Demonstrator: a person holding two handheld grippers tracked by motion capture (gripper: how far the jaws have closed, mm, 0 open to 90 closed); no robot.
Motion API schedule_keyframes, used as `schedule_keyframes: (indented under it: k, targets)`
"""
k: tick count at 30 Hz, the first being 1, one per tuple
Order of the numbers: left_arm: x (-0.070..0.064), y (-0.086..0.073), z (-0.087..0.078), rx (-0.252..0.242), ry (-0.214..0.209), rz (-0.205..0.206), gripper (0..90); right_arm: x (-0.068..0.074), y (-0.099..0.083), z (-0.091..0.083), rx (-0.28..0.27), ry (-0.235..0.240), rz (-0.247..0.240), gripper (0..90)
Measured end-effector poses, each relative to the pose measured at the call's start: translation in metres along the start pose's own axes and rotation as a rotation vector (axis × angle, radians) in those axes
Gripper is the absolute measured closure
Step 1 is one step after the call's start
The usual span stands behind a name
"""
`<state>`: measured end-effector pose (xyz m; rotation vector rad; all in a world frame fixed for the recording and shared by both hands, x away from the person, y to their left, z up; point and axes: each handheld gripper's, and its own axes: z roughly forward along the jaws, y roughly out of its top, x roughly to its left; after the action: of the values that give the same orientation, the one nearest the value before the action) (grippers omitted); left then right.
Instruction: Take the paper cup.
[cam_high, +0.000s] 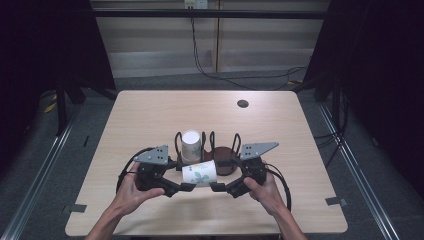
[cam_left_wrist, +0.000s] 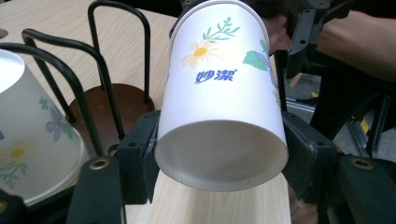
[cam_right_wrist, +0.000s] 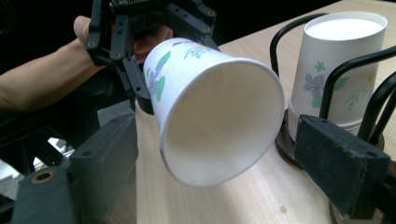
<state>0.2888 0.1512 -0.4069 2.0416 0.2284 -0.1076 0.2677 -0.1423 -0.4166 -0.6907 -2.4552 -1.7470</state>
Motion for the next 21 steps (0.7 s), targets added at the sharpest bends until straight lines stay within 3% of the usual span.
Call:
schedule_keyframes:
  k: [8, 21]
  targets:
    - [-0.0008, 0.0004, 0.0004, -0.019, -0.008, -0.004, 37.0, -0.0013, -0.0017, 0.001, -0.051, 0.031, 0.017, 13.5]
    - [-0.0033, 0.003, 0.0012, -0.032, -0.025, -0.003, 36.9, -0.0014, -0.0019, 0.0048, -0.076, 0.049, 0.033, 13.4]
